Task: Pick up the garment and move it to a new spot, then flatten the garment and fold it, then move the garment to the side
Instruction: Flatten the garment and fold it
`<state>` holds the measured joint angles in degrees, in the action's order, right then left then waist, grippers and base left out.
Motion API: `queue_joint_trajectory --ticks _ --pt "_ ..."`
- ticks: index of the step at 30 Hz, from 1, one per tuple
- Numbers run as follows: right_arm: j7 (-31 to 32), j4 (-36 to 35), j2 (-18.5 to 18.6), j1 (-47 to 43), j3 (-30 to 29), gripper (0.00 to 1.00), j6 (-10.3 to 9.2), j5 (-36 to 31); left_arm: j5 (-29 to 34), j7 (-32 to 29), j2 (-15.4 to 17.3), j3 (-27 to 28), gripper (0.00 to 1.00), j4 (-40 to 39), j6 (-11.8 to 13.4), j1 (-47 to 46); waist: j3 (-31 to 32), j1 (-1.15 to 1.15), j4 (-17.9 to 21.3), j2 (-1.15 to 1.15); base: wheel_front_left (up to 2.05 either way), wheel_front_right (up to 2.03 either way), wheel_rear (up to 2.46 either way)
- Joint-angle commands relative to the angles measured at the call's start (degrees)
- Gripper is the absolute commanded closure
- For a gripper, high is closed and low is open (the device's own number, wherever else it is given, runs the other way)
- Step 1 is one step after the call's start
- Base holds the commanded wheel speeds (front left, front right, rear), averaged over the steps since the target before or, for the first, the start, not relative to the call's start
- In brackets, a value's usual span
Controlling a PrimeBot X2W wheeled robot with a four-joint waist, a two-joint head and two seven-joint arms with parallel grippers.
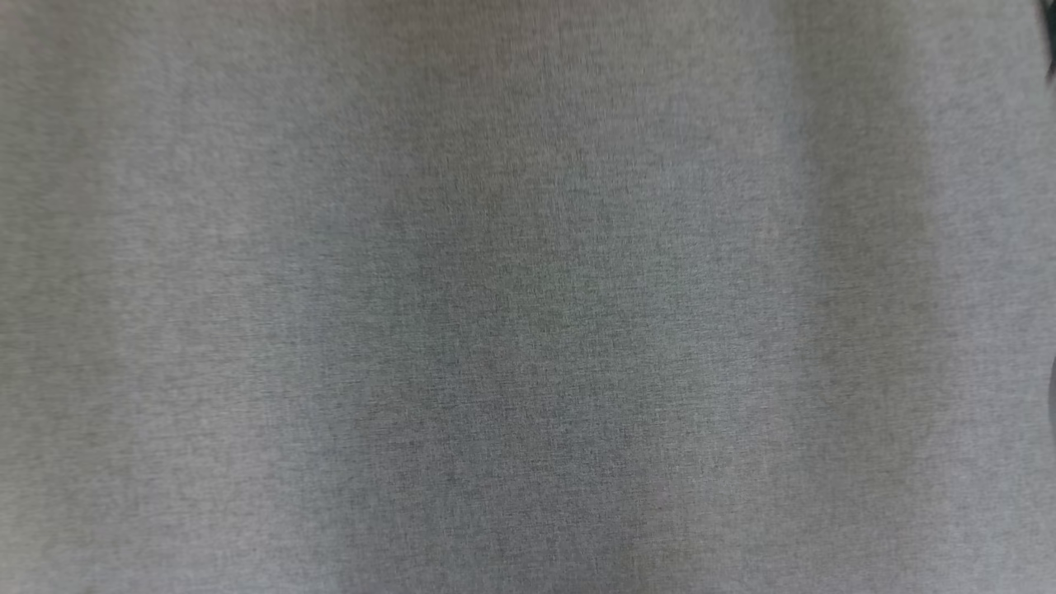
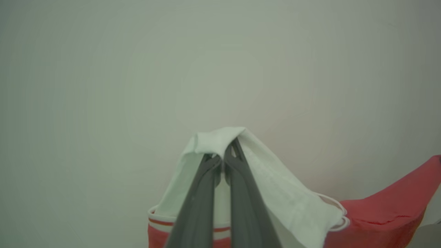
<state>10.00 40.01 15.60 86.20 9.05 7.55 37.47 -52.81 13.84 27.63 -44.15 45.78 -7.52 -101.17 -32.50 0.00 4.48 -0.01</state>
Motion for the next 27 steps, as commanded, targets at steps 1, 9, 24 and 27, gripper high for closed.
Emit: queue_joint_trajectory --ticks 1,9,24,27 --pt "-0.46 -1.95 1.2 -3.9 1.02 1.0 -0.13 1.81 -1.34 0.74 0.86 0.37 1.0 -1.7 0.13 3.51 2.56 0.0 -0.46 0.01 0.0 0.0 0.0" --pt "-0.7 -11.14 5.35 -21.58 2.53 1.0 -0.14 8.34 -4.28 1.34 2.92 3.15 1.0 -12.88 2.34 20.95 9.01 0.0 -1.18 0.01 0.0 0.0 0.0" --pt "0.8 -25.8 5.08 -57.99 -2.74 1.0 -0.14 11.73 -5.6 1.36 5.16 14.26 1.0 -48.78 17.49 71.98 17.11 0.0 -2.58 0.01 0.0 0.0 0.0" --pt "0.72 -26.65 4.85 -63.35 -3.67 1.0 -0.14 10.53 -4.62 1.36 3.0 16.72 1.0 -51.64 18.58 80.49 18.41 0.0 -2.94 0.01 0.0 0.0 0.0"
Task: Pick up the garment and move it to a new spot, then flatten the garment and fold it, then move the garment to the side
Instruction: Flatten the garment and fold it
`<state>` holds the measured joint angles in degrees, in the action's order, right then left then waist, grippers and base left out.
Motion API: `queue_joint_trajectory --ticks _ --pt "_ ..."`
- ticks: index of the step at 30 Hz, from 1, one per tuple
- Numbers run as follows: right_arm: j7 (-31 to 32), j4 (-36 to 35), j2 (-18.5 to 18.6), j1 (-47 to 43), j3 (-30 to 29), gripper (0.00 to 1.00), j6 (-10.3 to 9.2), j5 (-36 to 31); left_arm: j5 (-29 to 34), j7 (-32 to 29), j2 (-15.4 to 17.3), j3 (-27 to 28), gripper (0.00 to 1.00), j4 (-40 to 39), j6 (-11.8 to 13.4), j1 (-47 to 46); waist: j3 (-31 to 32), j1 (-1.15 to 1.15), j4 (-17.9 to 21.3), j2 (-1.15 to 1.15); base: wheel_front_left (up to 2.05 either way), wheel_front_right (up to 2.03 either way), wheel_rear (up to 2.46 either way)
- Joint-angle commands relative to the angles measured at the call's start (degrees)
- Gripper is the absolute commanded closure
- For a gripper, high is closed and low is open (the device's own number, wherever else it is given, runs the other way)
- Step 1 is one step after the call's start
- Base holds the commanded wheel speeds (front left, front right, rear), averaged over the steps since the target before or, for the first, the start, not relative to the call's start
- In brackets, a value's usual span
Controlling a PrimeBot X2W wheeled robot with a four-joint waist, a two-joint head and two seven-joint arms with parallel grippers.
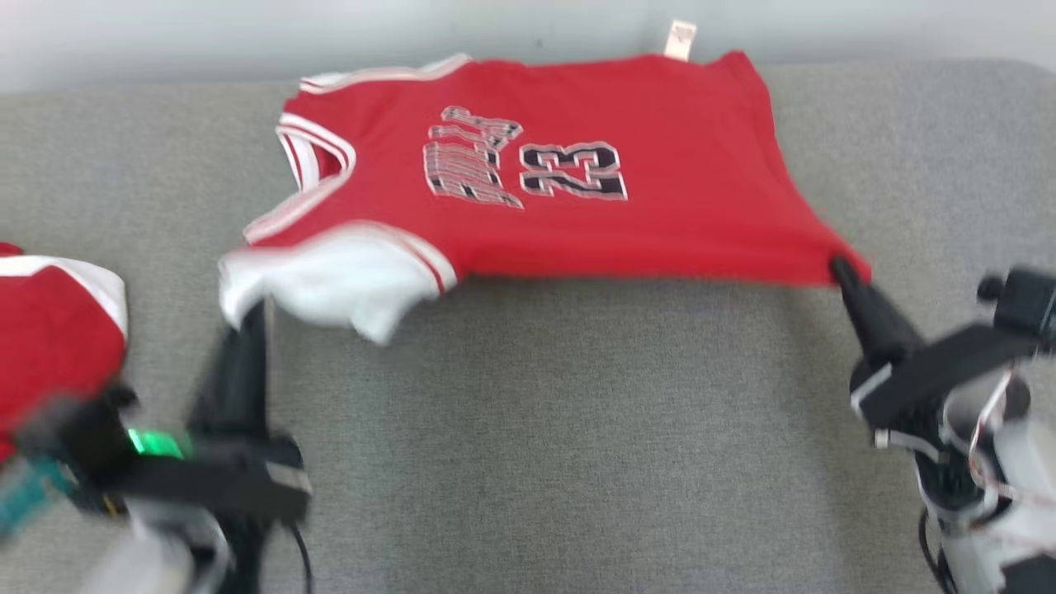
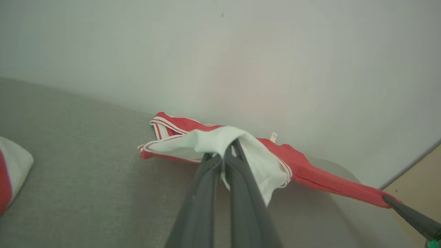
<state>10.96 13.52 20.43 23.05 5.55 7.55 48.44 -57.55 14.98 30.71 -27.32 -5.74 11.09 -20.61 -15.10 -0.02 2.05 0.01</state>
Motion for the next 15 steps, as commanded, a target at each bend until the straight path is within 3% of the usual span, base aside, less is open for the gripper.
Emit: queue_joint_trajectory --ticks 1,15 --pt "-0.39 -0.26 0.16 -1.82 -0.47 1.0 -0.14 -1.09 0.27 0.21 -1.02 0.19 1.0 -0.59 -0.3 2.56 1.51 0.02 -0.72 -0.01 0.0 0.0 0.0" --pt "-0.05 -0.75 -0.81 -20.41 -3.33 1.0 -0.14 -6.27 3.79 0.22 -12.02 3.45 1.0 3.63 -3.26 27.52 8.53 0.02 -2.04 -0.01 0.0 0.0 0.0"
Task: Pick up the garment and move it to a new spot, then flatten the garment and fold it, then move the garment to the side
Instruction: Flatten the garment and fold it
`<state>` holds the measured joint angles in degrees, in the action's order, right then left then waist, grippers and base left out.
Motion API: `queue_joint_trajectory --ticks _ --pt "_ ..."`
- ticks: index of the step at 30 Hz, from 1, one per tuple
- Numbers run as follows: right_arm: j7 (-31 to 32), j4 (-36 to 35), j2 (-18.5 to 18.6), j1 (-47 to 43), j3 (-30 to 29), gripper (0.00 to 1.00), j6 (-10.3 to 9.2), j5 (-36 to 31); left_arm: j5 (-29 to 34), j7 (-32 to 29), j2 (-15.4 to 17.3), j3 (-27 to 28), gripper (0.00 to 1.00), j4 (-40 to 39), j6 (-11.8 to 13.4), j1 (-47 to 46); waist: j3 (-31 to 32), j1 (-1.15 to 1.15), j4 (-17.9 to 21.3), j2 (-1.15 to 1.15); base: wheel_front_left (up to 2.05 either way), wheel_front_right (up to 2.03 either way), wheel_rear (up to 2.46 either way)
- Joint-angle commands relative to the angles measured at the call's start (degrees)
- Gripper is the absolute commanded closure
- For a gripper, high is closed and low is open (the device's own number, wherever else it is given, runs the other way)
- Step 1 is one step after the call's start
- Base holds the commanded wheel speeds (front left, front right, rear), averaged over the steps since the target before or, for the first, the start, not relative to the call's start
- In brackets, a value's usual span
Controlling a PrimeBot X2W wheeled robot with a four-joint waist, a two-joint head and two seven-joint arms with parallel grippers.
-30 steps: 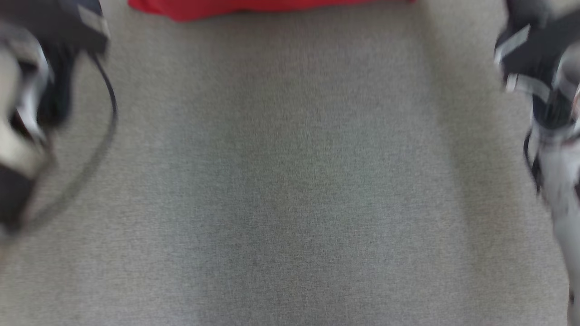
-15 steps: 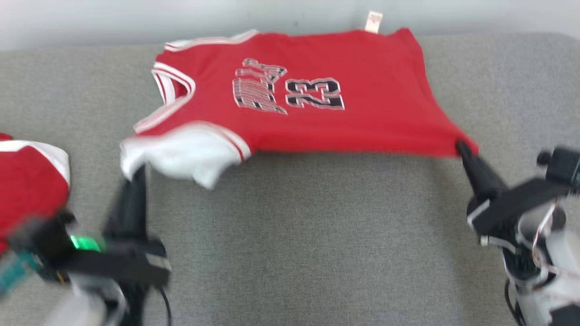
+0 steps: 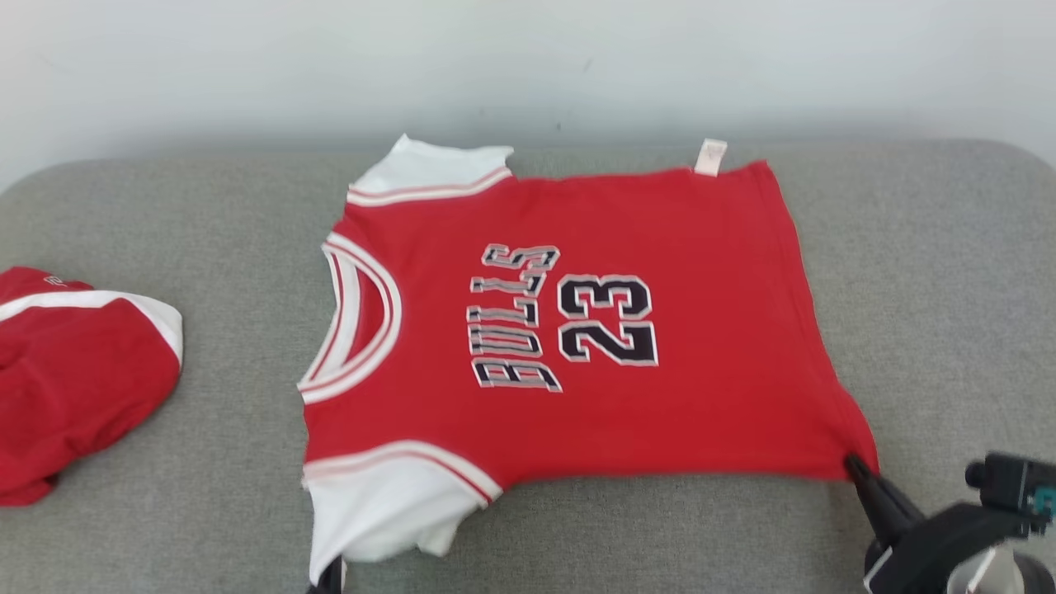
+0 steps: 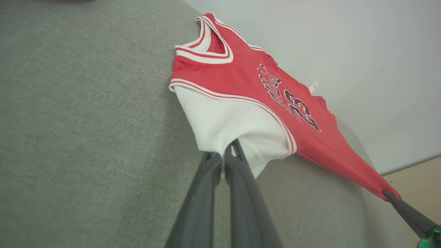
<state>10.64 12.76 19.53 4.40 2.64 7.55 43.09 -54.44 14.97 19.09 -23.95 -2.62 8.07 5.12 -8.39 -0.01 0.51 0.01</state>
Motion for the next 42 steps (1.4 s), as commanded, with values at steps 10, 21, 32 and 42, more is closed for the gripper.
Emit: queue_joint_trajectory --ticks 10,21,32,42 --pt "3.27 -1.54 -0.83 -11.53 -4.31 1.0 -0.14 -2.21 0.16 -1.3 -1.52 -2.21 1.0 3.46 -1.52 6.73 3.59 0.01 -1.83 -0.01 0.0 0.0 0.0" --pt "5.12 -2.05 -4.1 -12.34 -5.25 1.0 -0.14 -3.46 1.58 -1.38 -0.13 -1.84 1.0 4.59 -1.97 5.18 5.49 0.01 0.15 -0.01 0.0 0.0 0.0" --pt "9.0 -1.57 -5.25 -4.07 -5.25 1.0 -0.14 -0.7 5.42 -4.69 4.7 -0.63 1.0 4.5 -3.7 -7.24 4.82 0.01 2.34 -0.01 0.0 0.0 0.0" --pt "11.74 7.0 -5.52 11.19 -3.56 1.0 -0.14 -2.24 6.33 -13.03 5.9 -2.27 1.0 16.65 -8.92 -26.51 -0.58 0.01 3.07 -0.01 0.0 0.0 0.0"
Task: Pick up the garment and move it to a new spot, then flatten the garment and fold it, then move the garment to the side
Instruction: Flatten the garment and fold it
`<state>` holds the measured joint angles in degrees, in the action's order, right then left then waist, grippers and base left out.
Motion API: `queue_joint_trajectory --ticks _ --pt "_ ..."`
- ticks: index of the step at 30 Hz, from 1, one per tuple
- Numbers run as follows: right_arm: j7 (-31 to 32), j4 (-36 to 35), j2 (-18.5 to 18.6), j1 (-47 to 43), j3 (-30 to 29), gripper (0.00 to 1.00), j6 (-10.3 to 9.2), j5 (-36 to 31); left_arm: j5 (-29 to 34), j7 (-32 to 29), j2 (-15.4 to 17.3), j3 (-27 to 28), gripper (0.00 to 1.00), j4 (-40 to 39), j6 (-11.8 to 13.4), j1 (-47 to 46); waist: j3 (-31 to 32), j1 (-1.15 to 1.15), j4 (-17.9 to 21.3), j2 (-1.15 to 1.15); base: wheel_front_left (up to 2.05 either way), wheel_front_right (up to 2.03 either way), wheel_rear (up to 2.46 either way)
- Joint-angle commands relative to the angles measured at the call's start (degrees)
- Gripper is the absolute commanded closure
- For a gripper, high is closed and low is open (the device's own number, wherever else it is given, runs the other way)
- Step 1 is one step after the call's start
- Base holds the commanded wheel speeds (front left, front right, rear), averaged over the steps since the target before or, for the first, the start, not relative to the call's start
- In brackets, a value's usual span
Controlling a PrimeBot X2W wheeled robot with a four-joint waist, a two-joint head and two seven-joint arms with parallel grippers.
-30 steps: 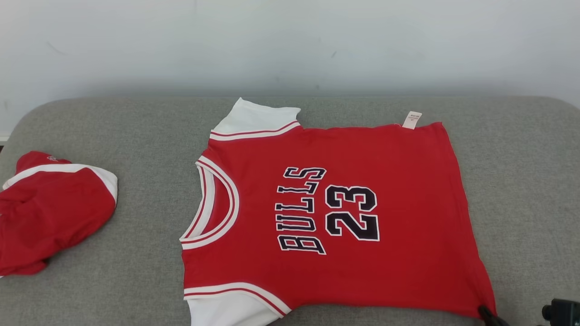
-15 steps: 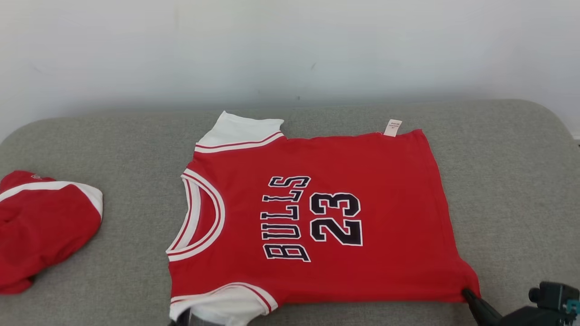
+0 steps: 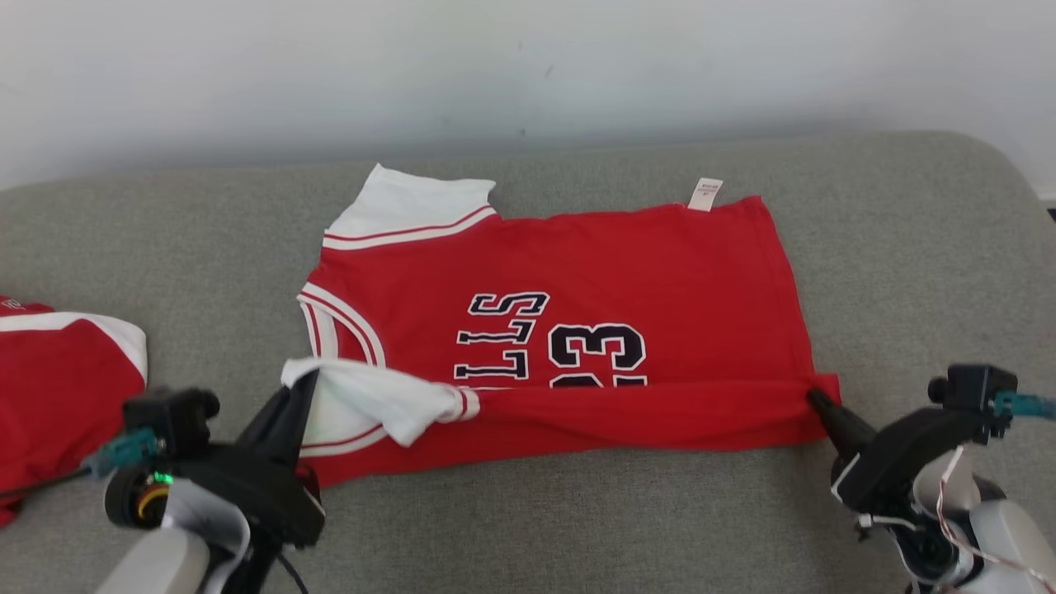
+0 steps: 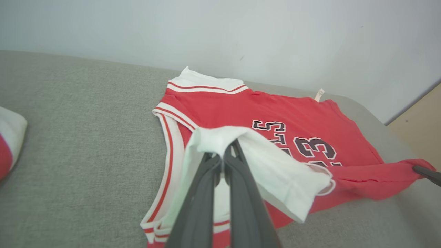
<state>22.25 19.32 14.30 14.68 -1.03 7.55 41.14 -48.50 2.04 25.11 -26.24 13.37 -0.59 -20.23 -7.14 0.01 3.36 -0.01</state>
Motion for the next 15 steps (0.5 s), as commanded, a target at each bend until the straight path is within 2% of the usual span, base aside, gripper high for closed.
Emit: queue_joint_trajectory --ticks 1,7,15 --pt "0.19 1.5 -0.4 2.51 0.11 1.0 -0.14 -0.46 0.44 -0.58 -0.34 -0.15 1.0 2.24 -0.92 -2.99 -2.42 -0.01 0.22 0.01 0.0 0.0 0.0" --pt "-0.76 7.16 -0.79 10.59 0.77 1.0 -0.14 -2.04 0.39 -1.62 -1.71 -0.89 1.0 12.17 -4.03 -11.93 -5.43 -0.01 0.24 0.01 0.0 0.0 0.0" --pt "-4.22 13.19 -0.96 16.39 2.36 1.0 -0.14 -3.89 0.76 0.32 -3.71 -2.6 1.0 21.95 -5.97 -18.34 -6.48 -0.01 0.19 0.01 0.0 0.0 0.0"
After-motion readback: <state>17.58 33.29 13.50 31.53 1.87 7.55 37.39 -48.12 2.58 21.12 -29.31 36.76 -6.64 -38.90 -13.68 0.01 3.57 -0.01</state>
